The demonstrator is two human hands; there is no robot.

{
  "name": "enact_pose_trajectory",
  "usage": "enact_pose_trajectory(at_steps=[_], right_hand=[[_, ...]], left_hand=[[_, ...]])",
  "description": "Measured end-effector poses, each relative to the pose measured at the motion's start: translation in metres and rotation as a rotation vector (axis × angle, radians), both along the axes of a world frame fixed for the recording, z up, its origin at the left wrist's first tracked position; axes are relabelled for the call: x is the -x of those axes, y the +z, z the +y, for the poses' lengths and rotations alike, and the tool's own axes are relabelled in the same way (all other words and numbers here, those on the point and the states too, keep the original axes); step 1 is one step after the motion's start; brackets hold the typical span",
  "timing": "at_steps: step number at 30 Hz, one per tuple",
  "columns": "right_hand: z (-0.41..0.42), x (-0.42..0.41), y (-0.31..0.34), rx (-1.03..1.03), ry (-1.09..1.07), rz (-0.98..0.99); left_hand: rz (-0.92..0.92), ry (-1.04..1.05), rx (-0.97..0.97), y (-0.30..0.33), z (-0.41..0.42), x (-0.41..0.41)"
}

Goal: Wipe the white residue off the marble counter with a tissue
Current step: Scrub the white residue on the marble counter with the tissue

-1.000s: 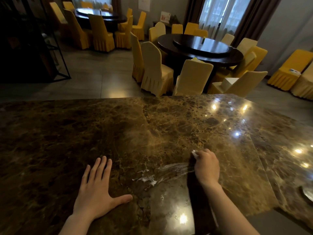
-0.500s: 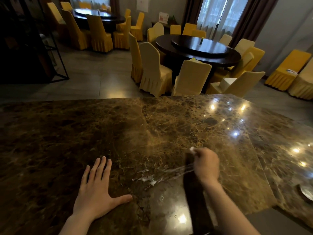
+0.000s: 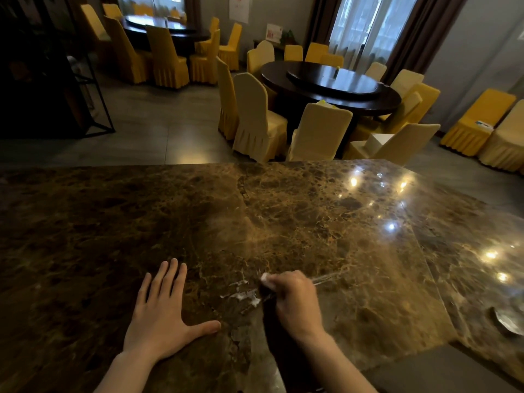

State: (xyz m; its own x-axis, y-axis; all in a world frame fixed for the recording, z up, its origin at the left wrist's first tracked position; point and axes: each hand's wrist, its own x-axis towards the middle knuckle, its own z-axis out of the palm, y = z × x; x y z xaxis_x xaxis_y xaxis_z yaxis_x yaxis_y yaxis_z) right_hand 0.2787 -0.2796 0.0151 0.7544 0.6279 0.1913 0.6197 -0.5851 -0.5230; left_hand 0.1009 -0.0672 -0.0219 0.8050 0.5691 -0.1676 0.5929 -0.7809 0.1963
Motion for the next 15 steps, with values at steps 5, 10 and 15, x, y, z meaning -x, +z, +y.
enact_pose_trajectory(at_steps=[5, 10, 15], right_hand=[[-0.056, -0.079, 0.012, 0.062, -0.484, -0.06], [-0.059, -0.058, 0.001, 0.159, -0.437, -0.079], [0.011, 0.021, -0.002, 0.056, -0.084, -0.067]], left_hand=[[0.046, -0.008, -0.007, -0.002, -0.005, -0.001], [0.035, -0.017, -0.019, -0.001, -0.007, -0.002], [0.027, -0.02, -0.023, 0.0, -0.004, -0.004]])
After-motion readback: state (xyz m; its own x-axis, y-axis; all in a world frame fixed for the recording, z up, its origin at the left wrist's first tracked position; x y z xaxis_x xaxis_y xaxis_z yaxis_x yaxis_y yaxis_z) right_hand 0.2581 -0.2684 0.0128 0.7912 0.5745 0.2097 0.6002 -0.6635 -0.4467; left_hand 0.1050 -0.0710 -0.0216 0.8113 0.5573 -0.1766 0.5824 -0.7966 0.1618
